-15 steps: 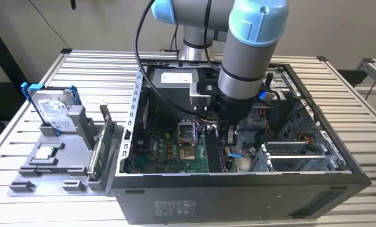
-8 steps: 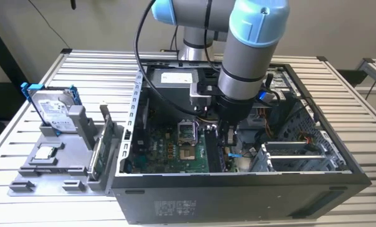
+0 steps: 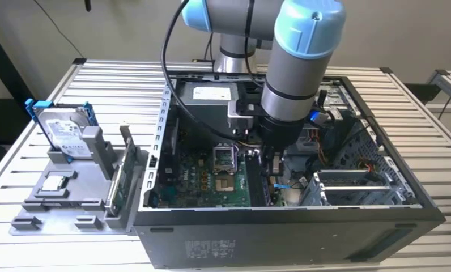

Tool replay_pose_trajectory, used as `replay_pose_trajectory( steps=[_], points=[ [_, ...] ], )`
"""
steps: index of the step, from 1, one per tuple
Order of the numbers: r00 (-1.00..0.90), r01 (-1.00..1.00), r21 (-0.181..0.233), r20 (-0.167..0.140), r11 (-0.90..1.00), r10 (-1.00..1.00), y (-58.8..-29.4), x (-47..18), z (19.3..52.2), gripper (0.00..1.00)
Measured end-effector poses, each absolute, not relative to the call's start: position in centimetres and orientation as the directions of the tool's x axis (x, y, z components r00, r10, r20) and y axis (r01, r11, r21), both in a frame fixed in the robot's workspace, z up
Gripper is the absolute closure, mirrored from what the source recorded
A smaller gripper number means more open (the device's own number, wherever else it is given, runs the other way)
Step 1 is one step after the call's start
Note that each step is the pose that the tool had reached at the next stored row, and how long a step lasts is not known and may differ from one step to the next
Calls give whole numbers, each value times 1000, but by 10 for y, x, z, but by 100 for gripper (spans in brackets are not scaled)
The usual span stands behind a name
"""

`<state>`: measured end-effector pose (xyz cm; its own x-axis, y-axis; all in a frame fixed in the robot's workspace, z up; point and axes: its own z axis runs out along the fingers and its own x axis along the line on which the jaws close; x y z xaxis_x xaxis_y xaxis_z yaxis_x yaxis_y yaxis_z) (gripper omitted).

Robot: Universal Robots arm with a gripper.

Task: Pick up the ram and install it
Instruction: 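Press down the ram until it locks into place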

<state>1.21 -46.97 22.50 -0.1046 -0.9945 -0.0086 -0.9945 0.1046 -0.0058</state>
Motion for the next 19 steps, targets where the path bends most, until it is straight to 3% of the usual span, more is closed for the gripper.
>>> replay_pose_trajectory(
  steps=[19],
  points=[
    [-104, -995, -6, -11, 104, -994, -469, 12, 225, 89]
  ],
)
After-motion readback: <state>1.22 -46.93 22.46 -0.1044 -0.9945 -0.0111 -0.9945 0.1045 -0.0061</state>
